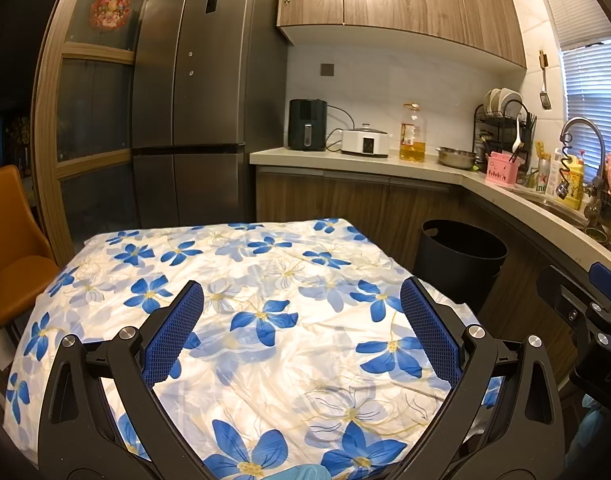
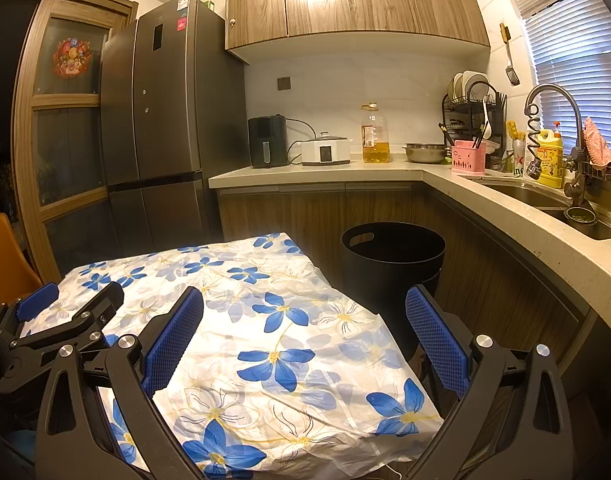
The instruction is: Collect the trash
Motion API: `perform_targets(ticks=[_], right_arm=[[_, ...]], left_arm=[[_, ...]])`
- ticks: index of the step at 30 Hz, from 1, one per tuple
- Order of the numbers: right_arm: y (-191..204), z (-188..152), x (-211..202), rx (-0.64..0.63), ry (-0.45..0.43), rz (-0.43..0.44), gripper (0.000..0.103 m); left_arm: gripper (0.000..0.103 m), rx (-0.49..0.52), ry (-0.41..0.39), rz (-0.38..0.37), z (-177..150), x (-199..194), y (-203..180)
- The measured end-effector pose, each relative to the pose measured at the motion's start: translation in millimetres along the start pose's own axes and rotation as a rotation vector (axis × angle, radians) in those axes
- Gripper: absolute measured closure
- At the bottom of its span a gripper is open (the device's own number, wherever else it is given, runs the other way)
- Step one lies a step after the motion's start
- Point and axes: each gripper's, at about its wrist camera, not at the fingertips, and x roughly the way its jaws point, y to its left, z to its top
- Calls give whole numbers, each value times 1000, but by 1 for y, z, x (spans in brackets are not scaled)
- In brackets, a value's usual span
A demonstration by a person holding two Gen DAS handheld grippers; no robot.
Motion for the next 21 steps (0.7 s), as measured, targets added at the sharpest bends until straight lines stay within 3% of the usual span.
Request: perform_targets(ticks=[21], right_arm=[[1,0,1,0,-2,-2,6]], left_arm=[[6,-1,-2,-3,2,0,0]])
